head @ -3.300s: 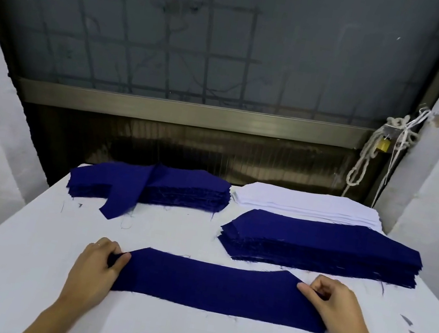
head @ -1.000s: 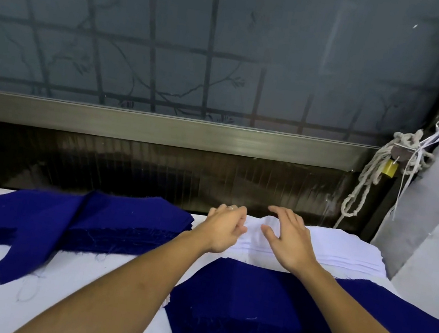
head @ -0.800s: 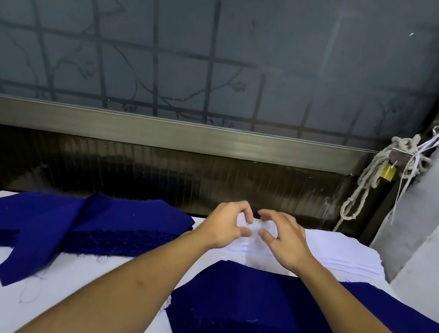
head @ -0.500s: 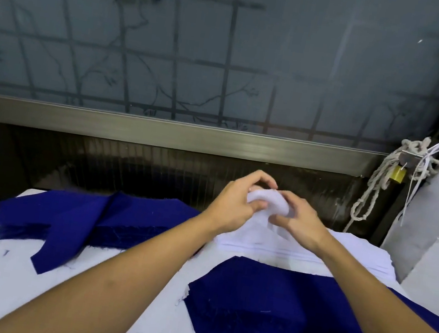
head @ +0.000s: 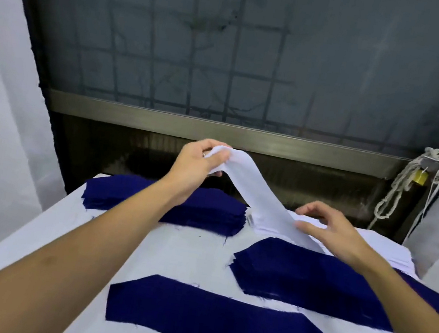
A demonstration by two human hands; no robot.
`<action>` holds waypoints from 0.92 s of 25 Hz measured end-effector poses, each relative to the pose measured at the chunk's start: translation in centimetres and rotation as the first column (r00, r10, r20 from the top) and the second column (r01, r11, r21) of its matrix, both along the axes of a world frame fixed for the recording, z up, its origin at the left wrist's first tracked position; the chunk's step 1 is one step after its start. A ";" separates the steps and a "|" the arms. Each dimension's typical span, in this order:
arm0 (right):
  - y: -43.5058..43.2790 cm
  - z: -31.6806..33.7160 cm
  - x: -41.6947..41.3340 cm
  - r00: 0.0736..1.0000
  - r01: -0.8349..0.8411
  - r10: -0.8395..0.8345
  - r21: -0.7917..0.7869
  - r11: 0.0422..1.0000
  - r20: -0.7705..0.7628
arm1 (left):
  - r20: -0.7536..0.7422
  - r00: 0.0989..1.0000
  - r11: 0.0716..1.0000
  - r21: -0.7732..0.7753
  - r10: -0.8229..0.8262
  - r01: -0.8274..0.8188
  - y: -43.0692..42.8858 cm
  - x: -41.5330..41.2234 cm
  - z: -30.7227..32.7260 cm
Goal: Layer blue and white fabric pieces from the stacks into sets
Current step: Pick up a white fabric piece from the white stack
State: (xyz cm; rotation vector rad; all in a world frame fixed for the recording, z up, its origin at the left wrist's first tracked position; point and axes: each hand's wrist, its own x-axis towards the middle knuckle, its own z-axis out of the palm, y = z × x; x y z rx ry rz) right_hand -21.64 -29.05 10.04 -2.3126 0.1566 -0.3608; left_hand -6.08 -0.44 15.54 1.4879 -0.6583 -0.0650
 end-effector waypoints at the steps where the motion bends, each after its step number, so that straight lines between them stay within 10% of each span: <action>1: 2.2 -0.1 0.3 0.999 -0.033 0.033 0.016 0.999 0.020 | 0.001 0.998 0.997 0.038 -0.060 0.060 0.4 -0.8 0.1; 8: 10.5 2.1 2.1 0.964 -0.133 0.083 0.187 0.973 0.251 | 0.052 0.998 0.996 -0.070 -0.045 0.049 2.4 -3.9 4.9; 15: 6.9 0.7 -2.2 0.988 -0.141 0.150 0.183 0.973 -0.038 | -0.080 0.996 0.983 -0.174 0.040 -0.054 7.1 -1.5 4.6; 23: 4.2 -5.0 -8.1 0.982 0.188 -0.170 0.326 0.926 -0.083 | -0.124 0.922 0.929 0.098 0.367 -0.357 9.5 -3.3 -8.7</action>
